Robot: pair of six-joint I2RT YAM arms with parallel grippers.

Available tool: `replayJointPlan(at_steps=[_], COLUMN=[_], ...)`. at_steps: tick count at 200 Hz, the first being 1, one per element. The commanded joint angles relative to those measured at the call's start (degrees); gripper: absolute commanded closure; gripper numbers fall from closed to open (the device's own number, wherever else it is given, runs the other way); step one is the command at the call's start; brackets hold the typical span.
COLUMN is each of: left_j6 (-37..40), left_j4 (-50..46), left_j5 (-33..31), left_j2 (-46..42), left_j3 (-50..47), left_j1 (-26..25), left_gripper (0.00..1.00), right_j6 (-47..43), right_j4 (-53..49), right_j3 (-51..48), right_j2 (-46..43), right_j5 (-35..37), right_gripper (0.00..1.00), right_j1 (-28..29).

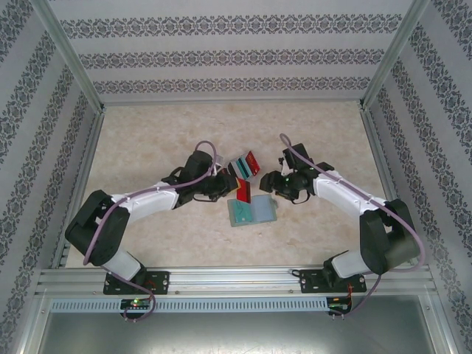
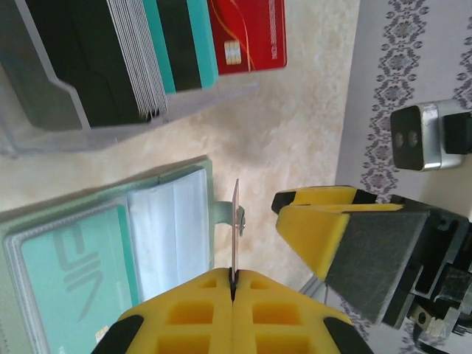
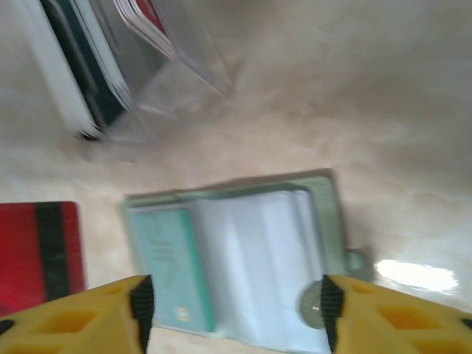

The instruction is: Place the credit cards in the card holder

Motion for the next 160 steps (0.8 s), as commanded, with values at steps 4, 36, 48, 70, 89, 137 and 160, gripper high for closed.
replayJointPlan(at_steps=[4,36,48,70,89,137,160], left_j6=[1.84,-0.46,-0.86,-1.35,-1.71,-1.3,-1.38], left_j4=[-2.04,1.56,2.6,2.51,3.06,3.59,5.34], left_j5=[-8.39,-13.48,-13.82,-15.05,-15.46,-15.5,-15.35], left_j2=[-1.78,-2.29,-1.66,-1.05,-0.45,2.8,4.54], left_j3=[-1.8,-5.31,-5.75,-5.95,-6.09,-4.79,-4.72], left_j1=[-3.7,-6.23,-6.71,-7.98,-8.74,-9.28,-9.27], left_gripper=[1.0,1.0,1.0,1.0,1.0,1.0,1.0], right_j6=[-7.85,-9.09,-9.55,-8.9,-8.9,-11.31,-11.92], right_j4=[-6.8,-6.81,-6.23,-5.27,-5.01,-4.93,-3.98], right_j3=[1.22,1.25,1.0,0.59,0.54,2.39,1.87], right_j2=[1.0,4.13,5.3,7.23,8.29,11.39,11.59], right_j5=[10.23,10.64,10.18,9.56,9.34,10.34,9.3], right_gripper=[0.29,0.27,0.27,0.27,0.28,0.47,0.57], right_j1=[2.78,3.3,3.54,3.65,3.65,2.6,1.72])
